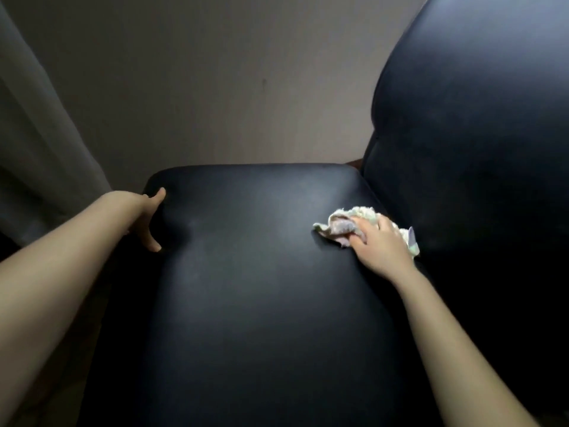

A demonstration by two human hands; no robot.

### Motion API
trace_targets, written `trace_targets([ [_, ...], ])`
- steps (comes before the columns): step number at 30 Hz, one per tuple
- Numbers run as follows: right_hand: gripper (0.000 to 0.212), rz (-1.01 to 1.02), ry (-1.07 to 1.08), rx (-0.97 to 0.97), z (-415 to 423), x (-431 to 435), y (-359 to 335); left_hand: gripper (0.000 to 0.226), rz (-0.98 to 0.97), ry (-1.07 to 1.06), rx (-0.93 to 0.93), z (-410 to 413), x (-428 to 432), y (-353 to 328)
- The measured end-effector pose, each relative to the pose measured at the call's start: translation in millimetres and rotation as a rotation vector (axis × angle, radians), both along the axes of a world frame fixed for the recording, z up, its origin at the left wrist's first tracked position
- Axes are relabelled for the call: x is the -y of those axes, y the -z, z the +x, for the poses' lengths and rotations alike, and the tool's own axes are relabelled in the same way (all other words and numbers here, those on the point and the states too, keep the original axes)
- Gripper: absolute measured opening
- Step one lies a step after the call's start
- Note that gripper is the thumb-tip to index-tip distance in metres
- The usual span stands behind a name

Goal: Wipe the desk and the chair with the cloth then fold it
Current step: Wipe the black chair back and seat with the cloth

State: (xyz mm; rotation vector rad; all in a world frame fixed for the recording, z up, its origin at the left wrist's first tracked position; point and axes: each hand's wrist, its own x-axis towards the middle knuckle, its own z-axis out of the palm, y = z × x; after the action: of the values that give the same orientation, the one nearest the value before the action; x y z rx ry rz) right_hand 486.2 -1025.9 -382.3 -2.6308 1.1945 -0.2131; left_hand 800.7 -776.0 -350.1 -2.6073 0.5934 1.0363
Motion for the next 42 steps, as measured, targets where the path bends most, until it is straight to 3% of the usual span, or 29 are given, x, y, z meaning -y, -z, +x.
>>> trace_targets([
  [3, 0.047, 0.010, -0.011, -0.011, -30, -13, 1, 0.112, 0.083, -0.012, 0.041, 2, 2, -1],
  [5, 0.047, 0.058, -0.032, -0.030, -27, -5, -4, 0.106, 0.152, 0.038, 0.052, -1, 2, -2],
  [7, 0.047, 0.080, -0.035, -0.061, -19, 6, -10, 0.098, 0.108, 0.039, 0.055, -6, 0, -6],
  [11, 0.047, 0.104, -0.032, -0.109, -1, 27, -17, 0.110, -0.007, 0.151, 0.167, -23, -4, -17],
  [16, 0.046, 0.150, -0.083, -0.097, 17, 49, -15, 0.116, -0.082, 0.272, 0.048, -53, 0, -34],
  [21, 0.047, 0.157, -0.152, -0.088, 30, 58, -15, 0.127, -0.031, 0.366, 0.102, -80, 0, -23],
  [31, 0.049, -0.007, -0.187, -0.146, 70, 52, -17, 0.133, -0.012, 0.305, 0.166, -116, -22, -14],
  [35, 0.043, -0.144, -0.356, -0.198, 58, 20, -20, 0.136, 0.028, 0.292, 0.164, -130, -22, -12],
  [40, 0.057, -0.131, -0.670, -0.028, -10, -58, -9, 0.124, -0.072, 0.353, 0.112, -126, -19, -20],
  [42, 0.052, -0.161, -0.801, 0.063, -44, -89, -5, 0.118, -0.116, 0.342, 0.126, -118, -9, -25],
])
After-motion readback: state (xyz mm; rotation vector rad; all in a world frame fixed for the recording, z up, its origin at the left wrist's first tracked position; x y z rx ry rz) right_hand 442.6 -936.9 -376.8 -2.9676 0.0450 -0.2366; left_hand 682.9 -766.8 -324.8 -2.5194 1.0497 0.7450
